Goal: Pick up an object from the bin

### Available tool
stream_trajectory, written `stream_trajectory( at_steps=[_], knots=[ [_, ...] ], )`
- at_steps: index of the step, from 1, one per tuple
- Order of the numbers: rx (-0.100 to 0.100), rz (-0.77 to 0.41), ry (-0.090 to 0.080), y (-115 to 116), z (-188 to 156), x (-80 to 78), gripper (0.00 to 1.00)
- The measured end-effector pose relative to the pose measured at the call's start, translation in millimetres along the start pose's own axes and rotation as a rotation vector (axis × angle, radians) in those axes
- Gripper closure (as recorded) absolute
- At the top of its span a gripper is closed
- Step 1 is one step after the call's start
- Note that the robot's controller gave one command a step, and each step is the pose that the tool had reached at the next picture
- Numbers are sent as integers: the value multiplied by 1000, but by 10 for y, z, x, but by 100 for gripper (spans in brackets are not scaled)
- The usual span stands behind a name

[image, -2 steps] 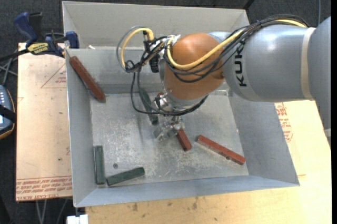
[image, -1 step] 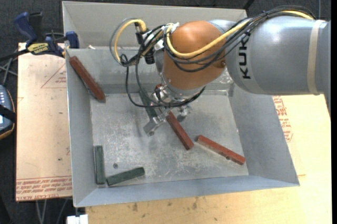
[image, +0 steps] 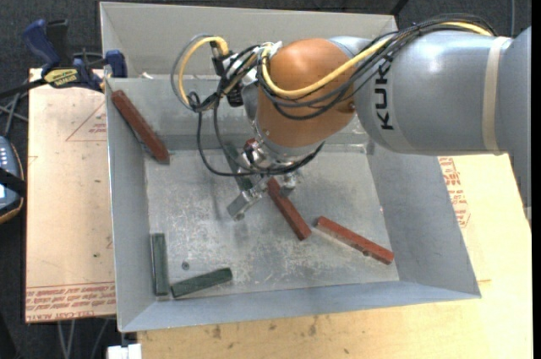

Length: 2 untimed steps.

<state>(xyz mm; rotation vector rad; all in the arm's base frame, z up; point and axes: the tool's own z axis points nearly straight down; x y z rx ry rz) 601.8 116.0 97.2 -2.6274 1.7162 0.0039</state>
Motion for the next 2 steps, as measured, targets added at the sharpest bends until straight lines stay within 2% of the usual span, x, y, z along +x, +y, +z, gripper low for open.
stream_trajectory(
  at_steps=[1, 2],
  knots=[
    [2, -13, -1, -33, 158, 516, 0],
    [-2, -113, 8, -41, 199, 695, 0]
  ],
)
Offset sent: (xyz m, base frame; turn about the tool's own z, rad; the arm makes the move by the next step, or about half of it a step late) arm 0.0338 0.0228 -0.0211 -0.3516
